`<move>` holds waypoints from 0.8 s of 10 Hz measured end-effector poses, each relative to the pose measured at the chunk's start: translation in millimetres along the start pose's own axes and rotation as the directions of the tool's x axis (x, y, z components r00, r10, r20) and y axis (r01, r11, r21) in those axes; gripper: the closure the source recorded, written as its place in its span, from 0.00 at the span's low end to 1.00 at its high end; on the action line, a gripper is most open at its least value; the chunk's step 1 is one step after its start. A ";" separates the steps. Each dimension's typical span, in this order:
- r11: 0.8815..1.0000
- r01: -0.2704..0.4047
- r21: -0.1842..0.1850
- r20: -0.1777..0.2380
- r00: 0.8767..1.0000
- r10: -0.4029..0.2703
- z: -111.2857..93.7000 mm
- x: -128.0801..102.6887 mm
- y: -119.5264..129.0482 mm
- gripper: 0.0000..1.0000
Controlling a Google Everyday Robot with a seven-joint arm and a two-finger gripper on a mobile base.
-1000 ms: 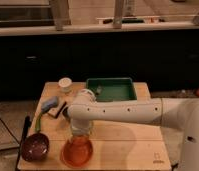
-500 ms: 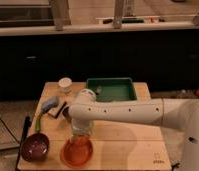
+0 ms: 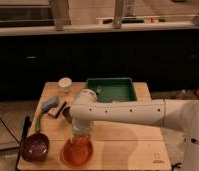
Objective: Place apple in red bowl
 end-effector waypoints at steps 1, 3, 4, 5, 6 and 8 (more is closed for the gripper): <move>1.000 0.002 0.001 0.000 1.000 -0.002 -0.2 0.2 -0.4 0.20; 1.000 0.007 0.002 0.001 1.000 -0.007 -1.1 1.1 -0.9 0.20; 1.000 0.012 -0.002 0.007 1.000 -0.012 -1.6 1.6 -0.2 0.20; 1.000 0.016 0.000 0.008 1.000 -0.016 -2.0 2.8 -0.8 0.20; 1.000 0.019 0.001 0.006 1.000 -0.019 -3.0 3.7 -0.7 0.20; 1.000 0.022 -0.007 0.003 1.000 -0.022 -7.1 6.3 -0.5 0.20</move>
